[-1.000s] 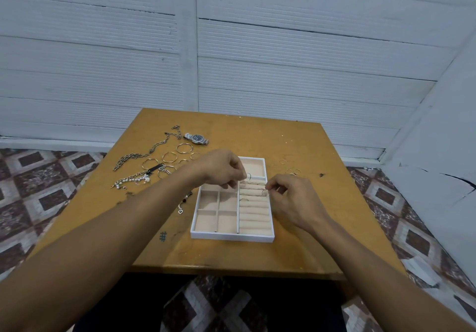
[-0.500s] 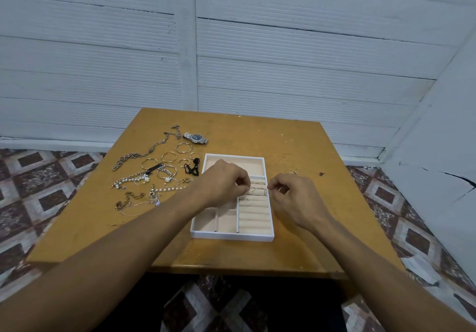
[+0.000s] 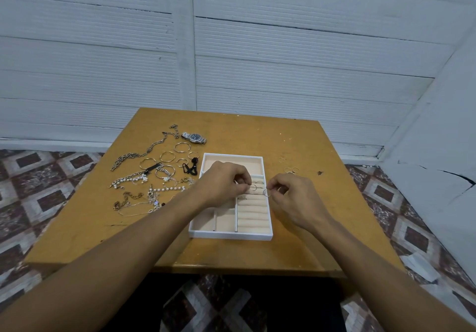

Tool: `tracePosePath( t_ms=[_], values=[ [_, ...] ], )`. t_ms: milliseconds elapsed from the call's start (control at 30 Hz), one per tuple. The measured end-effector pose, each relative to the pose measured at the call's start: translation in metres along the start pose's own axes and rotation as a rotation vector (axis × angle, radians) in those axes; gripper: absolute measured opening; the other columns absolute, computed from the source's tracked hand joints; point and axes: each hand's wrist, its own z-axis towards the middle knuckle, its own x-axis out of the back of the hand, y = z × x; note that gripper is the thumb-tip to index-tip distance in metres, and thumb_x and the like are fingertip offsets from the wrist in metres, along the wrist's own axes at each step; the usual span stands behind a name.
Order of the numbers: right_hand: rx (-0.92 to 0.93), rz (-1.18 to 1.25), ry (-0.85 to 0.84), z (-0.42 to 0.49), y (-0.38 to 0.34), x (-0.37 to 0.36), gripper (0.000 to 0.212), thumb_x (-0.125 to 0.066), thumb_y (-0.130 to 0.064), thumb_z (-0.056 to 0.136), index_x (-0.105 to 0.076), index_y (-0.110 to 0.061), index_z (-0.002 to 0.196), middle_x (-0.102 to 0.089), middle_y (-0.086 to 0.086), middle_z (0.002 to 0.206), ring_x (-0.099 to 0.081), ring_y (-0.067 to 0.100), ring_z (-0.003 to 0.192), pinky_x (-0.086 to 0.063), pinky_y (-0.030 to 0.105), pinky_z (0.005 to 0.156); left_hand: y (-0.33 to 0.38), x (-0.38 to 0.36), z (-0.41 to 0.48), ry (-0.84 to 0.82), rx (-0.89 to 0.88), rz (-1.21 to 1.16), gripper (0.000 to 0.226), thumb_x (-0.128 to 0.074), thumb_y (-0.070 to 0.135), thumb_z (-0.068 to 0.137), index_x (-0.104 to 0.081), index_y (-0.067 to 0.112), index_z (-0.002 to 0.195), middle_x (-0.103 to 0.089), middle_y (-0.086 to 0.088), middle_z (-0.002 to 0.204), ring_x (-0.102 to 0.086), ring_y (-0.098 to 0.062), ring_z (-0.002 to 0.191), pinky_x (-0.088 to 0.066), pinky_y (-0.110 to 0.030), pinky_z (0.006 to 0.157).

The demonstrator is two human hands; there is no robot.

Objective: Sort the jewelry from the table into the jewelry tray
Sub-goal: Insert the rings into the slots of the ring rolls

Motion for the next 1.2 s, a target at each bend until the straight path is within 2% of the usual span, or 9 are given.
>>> tracePosePath(
  t_ms=[233, 433, 567, 800, 1067, 1200],
  values=[
    [0.017, -0.037, -0.009, 0.002, 0.000, -0.006, 0.013, -0.061, -0.011, 0.084, -0.071, -0.019, 0.086, -0.065, -0.010, 0.078, -0.058, 0.007, 0.073, -0.046, 0.023, 0.067, 0.000, 0.001, -0.001, 0.002, -0.015, 0.008, 0.009, -0.070, 0.015, 0.081, -0.074, 0.020, 0.086, -0.067, 0.009, 0.077, -0.061, -0.006, 0.074, -0.049, -0.020, 0.071],
    [0.106, -0.122, -0.030, 0.001, 0.000, -0.013, 0.013, -0.061, -0.010, 0.084, -0.070, -0.017, 0.089, -0.068, -0.005, 0.087, -0.058, 0.012, 0.080, -0.047, 0.029, 0.072, 0.001, 0.001, -0.002, -0.008, -0.027, 0.051, 0.012, -0.067, 0.016, 0.084, -0.075, 0.018, 0.093, -0.067, 0.009, 0.079, -0.057, -0.002, 0.073, -0.041, -0.008, 0.063],
    [0.150, -0.180, -0.058, -0.001, 0.004, -0.015, 0.014, -0.061, -0.011, 0.086, -0.072, -0.016, 0.093, -0.068, -0.002, 0.089, -0.059, 0.017, 0.084, -0.046, 0.031, 0.073, -0.002, 0.002, -0.001, -0.001, -0.017, 0.040, 0.012, -0.068, 0.017, 0.084, -0.076, 0.017, 0.093, -0.072, 0.004, 0.086, -0.059, -0.003, 0.075, -0.047, -0.016, 0.071],
    [0.177, -0.231, -0.054, -0.005, 0.009, -0.014, 0.022, -0.057, -0.008, 0.087, -0.074, -0.013, 0.101, -0.066, 0.004, 0.092, -0.058, 0.024, 0.091, -0.046, 0.035, 0.076, -0.004, 0.001, -0.001, -0.004, -0.034, 0.048, 0.013, -0.068, 0.019, 0.085, -0.075, 0.016, 0.096, -0.072, 0.004, 0.087, -0.059, -0.003, 0.075, -0.043, -0.012, 0.068],
    [0.145, -0.284, -0.093, -0.008, 0.010, -0.014, 0.028, -0.051, -0.012, 0.092, -0.072, -0.018, 0.110, -0.064, 0.001, 0.102, -0.054, 0.020, 0.100, -0.043, 0.029, 0.079, -0.003, -0.001, -0.001, -0.002, -0.036, 0.090, 0.013, -0.066, 0.019, 0.086, -0.075, 0.019, 0.096, -0.072, 0.006, 0.089, -0.057, 0.000, 0.073, -0.044, -0.015, 0.068],
    [0.121, -0.241, -0.084, -0.007, 0.008, -0.012, 0.030, -0.050, -0.010, 0.091, -0.072, -0.019, 0.108, -0.063, 0.000, 0.100, -0.055, 0.019, 0.099, -0.045, 0.032, 0.080, 0.001, -0.003, -0.003, 0.027, -0.056, 0.107, 0.016, -0.063, 0.018, 0.087, -0.073, 0.019, 0.099, -0.071, 0.003, 0.088, -0.058, -0.006, 0.074, -0.046, -0.020, 0.069]
  ],
)
